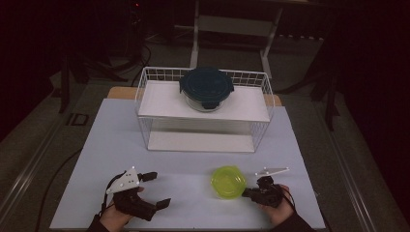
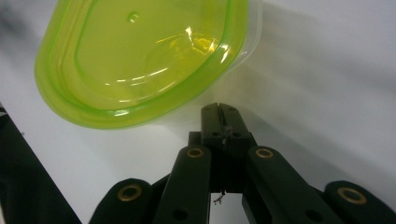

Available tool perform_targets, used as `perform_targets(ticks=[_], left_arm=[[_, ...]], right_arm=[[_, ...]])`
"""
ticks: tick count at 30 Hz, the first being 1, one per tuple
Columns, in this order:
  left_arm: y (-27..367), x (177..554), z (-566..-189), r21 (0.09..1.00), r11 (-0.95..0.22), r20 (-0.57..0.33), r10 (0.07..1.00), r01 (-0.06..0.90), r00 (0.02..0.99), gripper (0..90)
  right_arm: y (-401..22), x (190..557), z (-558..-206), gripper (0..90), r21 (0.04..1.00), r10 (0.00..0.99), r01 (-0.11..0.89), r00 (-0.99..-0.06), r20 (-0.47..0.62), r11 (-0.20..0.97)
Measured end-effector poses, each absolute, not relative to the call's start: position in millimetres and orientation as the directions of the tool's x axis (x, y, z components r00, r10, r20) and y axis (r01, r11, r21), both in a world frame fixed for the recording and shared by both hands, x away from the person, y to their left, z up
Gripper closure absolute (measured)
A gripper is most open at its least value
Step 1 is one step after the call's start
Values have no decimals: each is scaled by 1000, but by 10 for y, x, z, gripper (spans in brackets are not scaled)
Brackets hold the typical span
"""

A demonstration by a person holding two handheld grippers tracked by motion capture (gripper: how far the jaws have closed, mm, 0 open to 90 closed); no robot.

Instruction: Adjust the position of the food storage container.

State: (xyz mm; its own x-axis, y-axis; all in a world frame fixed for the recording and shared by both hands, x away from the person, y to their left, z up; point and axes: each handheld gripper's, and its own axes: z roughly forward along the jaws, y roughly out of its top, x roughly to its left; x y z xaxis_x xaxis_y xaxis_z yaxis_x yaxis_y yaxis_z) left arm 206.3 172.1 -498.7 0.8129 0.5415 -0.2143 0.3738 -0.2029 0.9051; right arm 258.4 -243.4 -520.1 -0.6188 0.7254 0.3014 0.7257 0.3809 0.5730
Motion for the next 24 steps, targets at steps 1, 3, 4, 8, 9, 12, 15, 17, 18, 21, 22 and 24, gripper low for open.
perform_targets(ticks=[1, 3, 4, 8, 9, 12, 15, 17, 18, 21, 22, 24], left_arm=[[1721, 2063, -4987, 905, -203, -214, 542, 374, 813, 0], [1724, 2061, -4984, 906, -203, -212, 541, 371, 814, 0], [1726, 2061, -4983, 907, -204, -210, 541, 369, 815, 0], [1728, 2057, -4984, 906, -205, -209, 542, 369, 814, 0], [1729, 2057, -4984, 906, -207, -208, 542, 369, 814, 0], [1735, 2057, -4984, 907, -208, -205, 542, 366, 815, 0], [1732, 2064, -4985, 905, -206, -210, 543, 371, 813, 0], [1725, 2060, -4986, 906, -207, -209, 540, 370, 815, 0], [1723, 2057, -4985, 906, -208, -209, 540, 370, 816, 0], [1728, 2060, -4985, 905, -208, -209, 540, 370, 815, 0], [1730, 2060, -4984, 905, -207, -210, 541, 371, 814, 0], [1735, 2061, -4982, 907, -207, -206, 540, 367, 816, 0]], right_arm=[[-2434, 2584, -5201, 900, 573, 725, 726, -619, 301, 381], [-2398, 2591, -5204, 900, 575, 721, 722, -624, 302, 384], [-2284, 2599, -5205, 900, 577, 700, 711, -644, 308, 401], [-2199, 2594, -5205, 900, 576, 684, 701, -662, 307, 420], [-2175, 2583, -5209, 900, 575, 679, 698, -667, 306, 427], [-2157, 2548, -5216, 900, 572, 669, 696, -674, 312, 434], [-2125, 2544, -5218, 900, 571, 665, 694, -678, 313, 438], [-2090, 2555, -5221, 900, 571, 661, 691, -682, 313, 443], [-2068, 2561, -5224, 900, 569, 659, 689, -685, 311, 448], [-1987, 2583, -5234, 900, 566, 648, 684, -695, 312, 460], [-1961, 2592, -5238, 900, 568, 644, 679, -700, 310, 464], [-1908, 2609, -5241, 900, 567, 639, 678, -702, 314, 467]])
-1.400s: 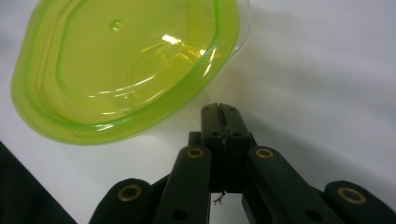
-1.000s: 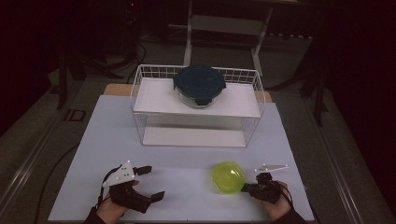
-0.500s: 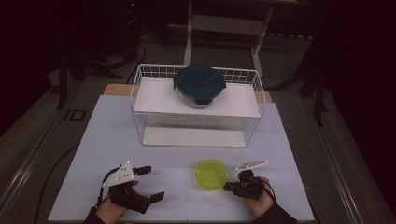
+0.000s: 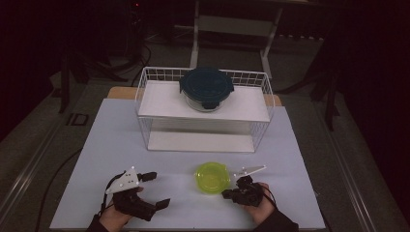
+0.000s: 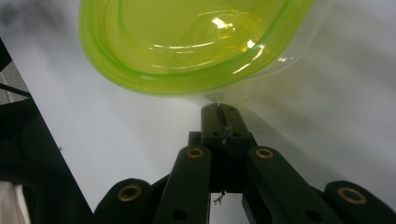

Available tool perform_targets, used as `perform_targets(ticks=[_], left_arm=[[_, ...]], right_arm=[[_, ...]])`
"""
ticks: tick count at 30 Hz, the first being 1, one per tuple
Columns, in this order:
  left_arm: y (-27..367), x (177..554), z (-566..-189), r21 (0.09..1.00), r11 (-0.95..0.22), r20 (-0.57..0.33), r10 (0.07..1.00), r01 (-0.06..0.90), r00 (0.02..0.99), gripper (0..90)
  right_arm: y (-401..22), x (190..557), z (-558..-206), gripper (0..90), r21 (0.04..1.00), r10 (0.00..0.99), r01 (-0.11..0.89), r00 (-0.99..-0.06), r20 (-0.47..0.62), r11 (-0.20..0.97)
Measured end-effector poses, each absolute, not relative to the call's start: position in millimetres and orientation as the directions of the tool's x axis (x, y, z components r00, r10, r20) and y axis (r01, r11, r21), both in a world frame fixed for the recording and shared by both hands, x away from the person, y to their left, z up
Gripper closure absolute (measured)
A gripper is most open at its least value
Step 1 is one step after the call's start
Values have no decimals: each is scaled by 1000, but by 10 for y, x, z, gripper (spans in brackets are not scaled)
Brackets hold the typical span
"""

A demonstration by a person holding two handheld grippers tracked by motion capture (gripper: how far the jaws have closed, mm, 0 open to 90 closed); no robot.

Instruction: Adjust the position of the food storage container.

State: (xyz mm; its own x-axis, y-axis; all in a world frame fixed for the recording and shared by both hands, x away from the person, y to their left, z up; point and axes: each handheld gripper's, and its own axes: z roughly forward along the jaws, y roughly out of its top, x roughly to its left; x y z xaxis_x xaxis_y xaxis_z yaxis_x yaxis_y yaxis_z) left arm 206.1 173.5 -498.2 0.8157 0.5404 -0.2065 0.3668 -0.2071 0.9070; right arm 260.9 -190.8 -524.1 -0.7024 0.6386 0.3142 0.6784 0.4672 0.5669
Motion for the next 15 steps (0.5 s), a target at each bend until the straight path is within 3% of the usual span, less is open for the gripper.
perform_targets(ticks=[15], left_arm=[[1743, 2053, -4982, 906, -208, -207, 540, 367, 816, 0]], right_arm=[[-1697, 2729, -5236, 900, 576, 626, 659, -721, 298, 484]])
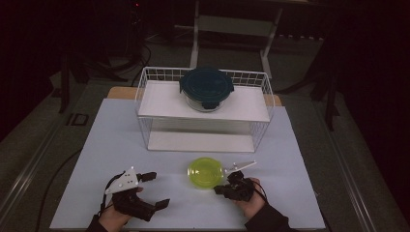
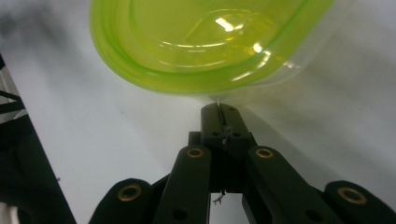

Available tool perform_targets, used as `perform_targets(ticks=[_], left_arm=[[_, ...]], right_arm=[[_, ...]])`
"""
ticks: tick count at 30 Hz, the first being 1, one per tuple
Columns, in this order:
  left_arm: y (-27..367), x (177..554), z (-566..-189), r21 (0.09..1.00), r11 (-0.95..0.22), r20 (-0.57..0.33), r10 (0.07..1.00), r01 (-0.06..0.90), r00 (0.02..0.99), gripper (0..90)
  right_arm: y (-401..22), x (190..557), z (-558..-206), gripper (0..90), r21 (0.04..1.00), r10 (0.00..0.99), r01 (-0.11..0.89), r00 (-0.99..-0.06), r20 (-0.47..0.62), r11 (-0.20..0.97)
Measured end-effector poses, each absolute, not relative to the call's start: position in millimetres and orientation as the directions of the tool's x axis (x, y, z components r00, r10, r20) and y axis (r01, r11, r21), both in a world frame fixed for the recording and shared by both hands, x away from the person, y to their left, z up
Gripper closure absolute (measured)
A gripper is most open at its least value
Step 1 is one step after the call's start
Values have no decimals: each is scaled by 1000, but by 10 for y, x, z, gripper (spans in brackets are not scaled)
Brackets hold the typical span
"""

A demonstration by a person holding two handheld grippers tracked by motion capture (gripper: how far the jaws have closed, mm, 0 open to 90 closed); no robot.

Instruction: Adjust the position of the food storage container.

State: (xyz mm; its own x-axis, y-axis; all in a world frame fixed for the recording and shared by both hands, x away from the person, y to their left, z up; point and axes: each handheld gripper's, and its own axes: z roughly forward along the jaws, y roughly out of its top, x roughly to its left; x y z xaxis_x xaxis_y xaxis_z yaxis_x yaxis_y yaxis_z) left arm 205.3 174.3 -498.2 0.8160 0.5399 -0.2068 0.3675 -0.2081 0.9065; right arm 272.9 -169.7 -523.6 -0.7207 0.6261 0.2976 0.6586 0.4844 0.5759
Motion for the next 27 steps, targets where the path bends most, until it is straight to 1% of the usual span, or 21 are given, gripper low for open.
perform_targets(ticks=[5, 6, 10, 27], left_arm=[[1745, 2058, -4982, 907, -203, -211, 540, 369, 815, 0], [1744, 2058, -4981, 907, -205, -209, 540, 369, 815, 0], [1742, 2058, -4983, 907, -206, -209, 540, 368, 816, 0], [1751, 2056, -4980, 907, -195, -220, 536, 373, 815, 0]], right_arm=[[-1776, 2769, -5230, 900, 575, 659, 669, -700, 275, 471], [-1825, 2815, -5228, 900, 577, 683, 683, -678, 271, 448], [-1865, 2911, -5201, 900, 588, 704, 692, -656, 270, 419], [-1588, 2983, -5220, 900, 585, 674, 683, -679, 290, 437]])
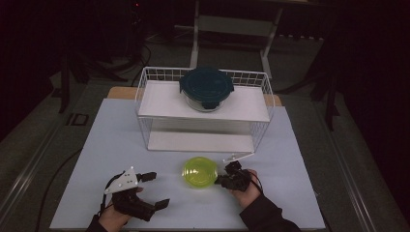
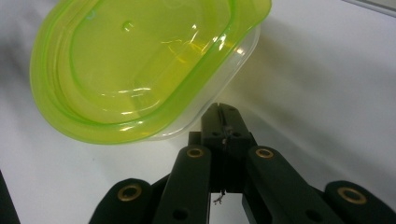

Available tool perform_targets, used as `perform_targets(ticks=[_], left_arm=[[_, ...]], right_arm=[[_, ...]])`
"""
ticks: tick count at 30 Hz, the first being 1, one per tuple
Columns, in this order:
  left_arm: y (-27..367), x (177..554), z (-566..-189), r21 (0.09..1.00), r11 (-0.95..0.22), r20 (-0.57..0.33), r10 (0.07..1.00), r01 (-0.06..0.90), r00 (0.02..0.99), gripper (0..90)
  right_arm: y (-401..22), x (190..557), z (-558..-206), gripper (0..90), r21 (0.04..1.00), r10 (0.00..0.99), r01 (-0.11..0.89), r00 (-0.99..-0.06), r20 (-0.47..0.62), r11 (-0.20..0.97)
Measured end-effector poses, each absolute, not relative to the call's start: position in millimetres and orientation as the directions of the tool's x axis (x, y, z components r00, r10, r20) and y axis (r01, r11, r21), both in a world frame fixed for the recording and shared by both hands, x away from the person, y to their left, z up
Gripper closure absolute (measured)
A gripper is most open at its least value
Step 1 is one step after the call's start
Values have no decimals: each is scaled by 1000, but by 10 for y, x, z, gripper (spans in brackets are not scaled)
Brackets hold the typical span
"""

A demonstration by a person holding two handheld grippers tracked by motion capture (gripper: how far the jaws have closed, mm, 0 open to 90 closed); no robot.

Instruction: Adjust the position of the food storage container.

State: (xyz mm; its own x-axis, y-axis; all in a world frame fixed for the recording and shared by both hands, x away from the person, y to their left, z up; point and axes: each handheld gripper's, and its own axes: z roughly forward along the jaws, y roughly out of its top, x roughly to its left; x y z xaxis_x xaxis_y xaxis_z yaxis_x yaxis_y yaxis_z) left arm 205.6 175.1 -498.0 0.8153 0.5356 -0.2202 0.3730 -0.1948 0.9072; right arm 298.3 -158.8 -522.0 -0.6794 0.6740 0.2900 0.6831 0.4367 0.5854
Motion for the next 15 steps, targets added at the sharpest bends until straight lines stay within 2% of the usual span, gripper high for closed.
perform_targets(ticks=[15], left_arm=[[1757, 2055, -4982, 907, -192, -224, 532, 374, 816, 0]], right_arm=[[-1406, 3065, -5261, 899, 587, 655, 685, -685, 318, 432]])
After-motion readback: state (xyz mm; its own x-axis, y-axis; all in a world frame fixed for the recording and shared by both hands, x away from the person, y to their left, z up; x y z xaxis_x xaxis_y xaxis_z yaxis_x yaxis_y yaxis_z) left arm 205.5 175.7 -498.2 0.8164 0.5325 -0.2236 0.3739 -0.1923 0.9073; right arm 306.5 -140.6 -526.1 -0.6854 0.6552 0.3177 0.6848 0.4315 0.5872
